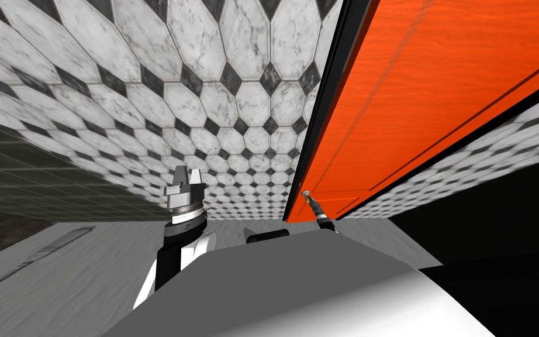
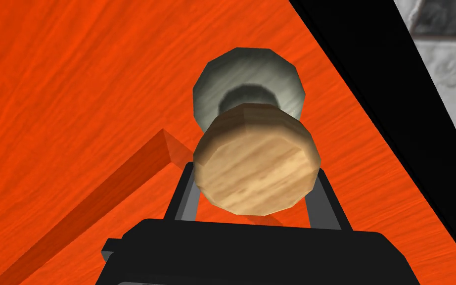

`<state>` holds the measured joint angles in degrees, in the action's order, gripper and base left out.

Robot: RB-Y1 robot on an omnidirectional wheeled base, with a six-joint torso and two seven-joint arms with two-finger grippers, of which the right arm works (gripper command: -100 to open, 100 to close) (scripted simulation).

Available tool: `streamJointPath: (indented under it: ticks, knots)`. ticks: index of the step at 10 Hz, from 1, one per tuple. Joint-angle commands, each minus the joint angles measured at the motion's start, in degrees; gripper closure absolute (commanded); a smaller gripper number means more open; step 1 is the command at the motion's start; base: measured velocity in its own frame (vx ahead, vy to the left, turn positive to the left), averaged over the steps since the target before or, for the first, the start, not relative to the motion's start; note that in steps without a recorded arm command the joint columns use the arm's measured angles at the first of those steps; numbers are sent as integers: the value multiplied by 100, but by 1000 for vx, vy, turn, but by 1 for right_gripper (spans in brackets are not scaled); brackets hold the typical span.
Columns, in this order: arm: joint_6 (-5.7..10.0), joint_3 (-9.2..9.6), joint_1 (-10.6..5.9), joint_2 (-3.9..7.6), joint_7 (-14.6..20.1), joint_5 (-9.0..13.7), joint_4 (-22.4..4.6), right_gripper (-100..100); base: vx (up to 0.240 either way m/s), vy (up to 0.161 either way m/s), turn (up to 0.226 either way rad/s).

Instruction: Pull the door open

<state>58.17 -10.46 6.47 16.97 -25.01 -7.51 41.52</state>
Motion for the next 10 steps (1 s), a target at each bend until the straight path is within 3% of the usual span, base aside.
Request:
streamJointPath:
  ticks: [1, 5, 7, 10]
  knots:
    - [10, 53, -18, -31, 224, 58, -19, 100, -51, -34, 59]
    - [-37, 136, -50, -35, 698, 305, -12, 100, -41, -26, 67]
    - [-84, 220, -82, -38, 1075, 552, -6, 100, -63, -27, 99]
    - [-108, 264, -99, -40, 1411, 680, -3, 100, -47, -23, 60]
